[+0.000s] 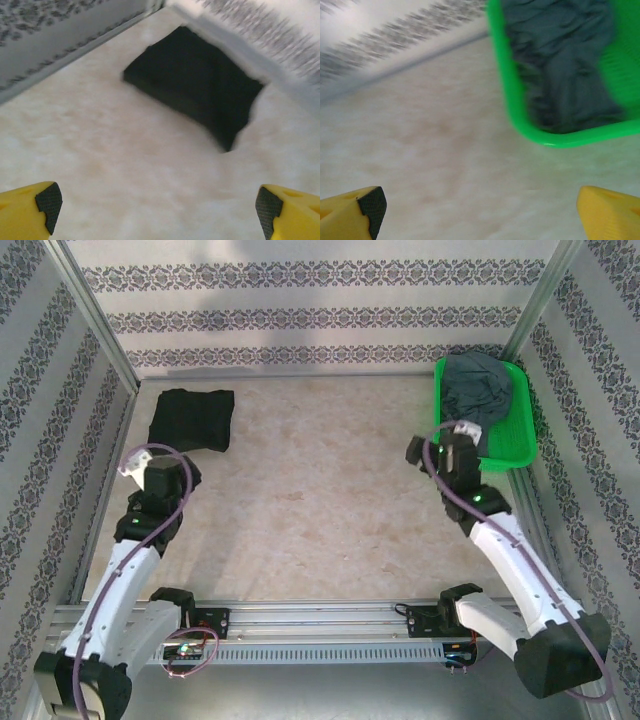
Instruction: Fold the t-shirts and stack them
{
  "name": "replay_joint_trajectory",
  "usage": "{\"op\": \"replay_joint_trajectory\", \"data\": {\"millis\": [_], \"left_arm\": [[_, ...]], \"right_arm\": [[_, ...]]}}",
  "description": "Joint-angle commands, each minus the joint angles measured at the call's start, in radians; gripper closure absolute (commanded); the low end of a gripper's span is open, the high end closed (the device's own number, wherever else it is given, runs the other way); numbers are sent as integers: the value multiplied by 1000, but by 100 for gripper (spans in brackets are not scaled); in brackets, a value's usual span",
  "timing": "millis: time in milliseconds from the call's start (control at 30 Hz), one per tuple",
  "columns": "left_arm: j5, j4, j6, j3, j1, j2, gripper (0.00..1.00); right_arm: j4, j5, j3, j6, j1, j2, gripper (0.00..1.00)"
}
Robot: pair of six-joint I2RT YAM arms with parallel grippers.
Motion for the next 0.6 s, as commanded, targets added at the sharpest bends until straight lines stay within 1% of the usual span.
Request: {"op": "replay_joint_trajectory", "data": {"millis": [0, 67, 133, 200, 333, 367, 433, 467, 500, 567], "left_arm": [[-64, 210, 369, -138, -1, 15, 0], [1, 395, 408, -226, 13, 29, 0], [67, 587, 430, -299, 23, 88, 0], [94, 672, 413, -310, 32, 179, 0], [191, 859, 390, -298, 62, 356, 0], [207, 960, 390, -310, 73, 401, 0], [249, 1083, 373, -306, 104, 478, 0], [305, 1047, 365, -271, 142, 511, 0], [360, 985, 353, -238, 170, 523, 0], [392, 1096, 412, -262, 191, 540, 0]], "right_arm": [[284, 219, -155, -304, -8, 37, 2], [319, 197, -182, -331, -23, 90, 2], [403, 134, -218, -357, -47, 147, 2], [503, 96, -253, -374, -66, 209, 2], [712, -44, -282, -347, -151, 331, 2], [736, -76, -271, -356, -165, 347, 2], [854, -139, -275, -364, -196, 398, 2], [863, -155, -262, -378, -209, 418, 2], [902, -198, -262, -373, -230, 445, 2], [953, -284, -274, -385, -245, 484, 2]]}}
